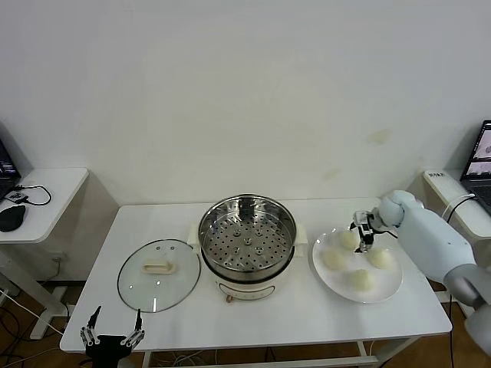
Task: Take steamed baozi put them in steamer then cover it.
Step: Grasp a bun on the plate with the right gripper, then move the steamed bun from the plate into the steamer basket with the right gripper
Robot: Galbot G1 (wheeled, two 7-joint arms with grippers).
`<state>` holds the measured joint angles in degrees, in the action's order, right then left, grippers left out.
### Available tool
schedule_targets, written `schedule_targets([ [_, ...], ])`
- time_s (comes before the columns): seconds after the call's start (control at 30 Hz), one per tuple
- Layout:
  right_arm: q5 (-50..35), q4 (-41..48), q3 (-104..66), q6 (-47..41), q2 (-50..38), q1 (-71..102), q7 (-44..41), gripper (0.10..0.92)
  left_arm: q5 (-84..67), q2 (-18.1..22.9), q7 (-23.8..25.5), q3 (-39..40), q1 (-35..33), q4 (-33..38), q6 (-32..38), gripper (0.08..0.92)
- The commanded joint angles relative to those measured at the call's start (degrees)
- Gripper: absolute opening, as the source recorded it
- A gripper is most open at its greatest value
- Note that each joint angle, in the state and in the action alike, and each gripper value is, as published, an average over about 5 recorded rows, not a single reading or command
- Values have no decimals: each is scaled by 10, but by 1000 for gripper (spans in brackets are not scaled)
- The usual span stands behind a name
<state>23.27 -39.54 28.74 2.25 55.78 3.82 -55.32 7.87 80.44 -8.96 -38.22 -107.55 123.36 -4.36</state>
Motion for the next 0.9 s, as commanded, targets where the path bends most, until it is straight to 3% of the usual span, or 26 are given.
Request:
schedule_targets([
  [0.03,11,17,2,1,12,-5,0,700,0,0,0,0,-1,1,0,823],
  [0.37,12,-2,-4,4,-2,-3,-8,571,4,2,-1,3,-4,4,3,823],
  [0.9,-178,-255,133,-46,-143,-123,-28,585,4,-2,-1,12,-1,6,1,823],
])
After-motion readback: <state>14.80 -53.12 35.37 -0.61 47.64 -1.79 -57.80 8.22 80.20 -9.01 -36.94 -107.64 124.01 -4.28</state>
